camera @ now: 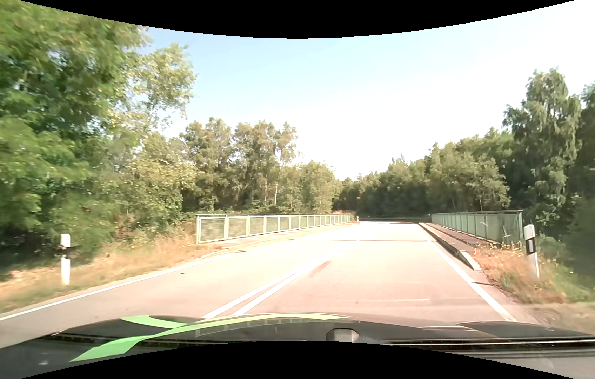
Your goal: Follow the waypoints while adhering to traffic rules and regulations
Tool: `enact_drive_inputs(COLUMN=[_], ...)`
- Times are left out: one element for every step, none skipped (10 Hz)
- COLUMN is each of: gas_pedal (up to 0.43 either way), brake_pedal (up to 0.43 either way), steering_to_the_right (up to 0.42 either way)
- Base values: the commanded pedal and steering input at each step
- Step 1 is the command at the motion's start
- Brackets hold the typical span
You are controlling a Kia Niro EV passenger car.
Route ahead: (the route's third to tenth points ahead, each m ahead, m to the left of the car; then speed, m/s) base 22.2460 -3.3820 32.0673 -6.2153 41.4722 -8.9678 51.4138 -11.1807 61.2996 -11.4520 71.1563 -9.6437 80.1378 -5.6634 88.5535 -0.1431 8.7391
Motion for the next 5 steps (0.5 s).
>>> enact_drive_inputs(gas_pedal=[0.240, 0.240, 0.240, 0.240, 0.248], brake_pedal=[0.000, 0.000, 0.000, 0.000, 0.000], steering_to_the_right=[0.137, 0.129, 0.124, 0.122, 0.120])
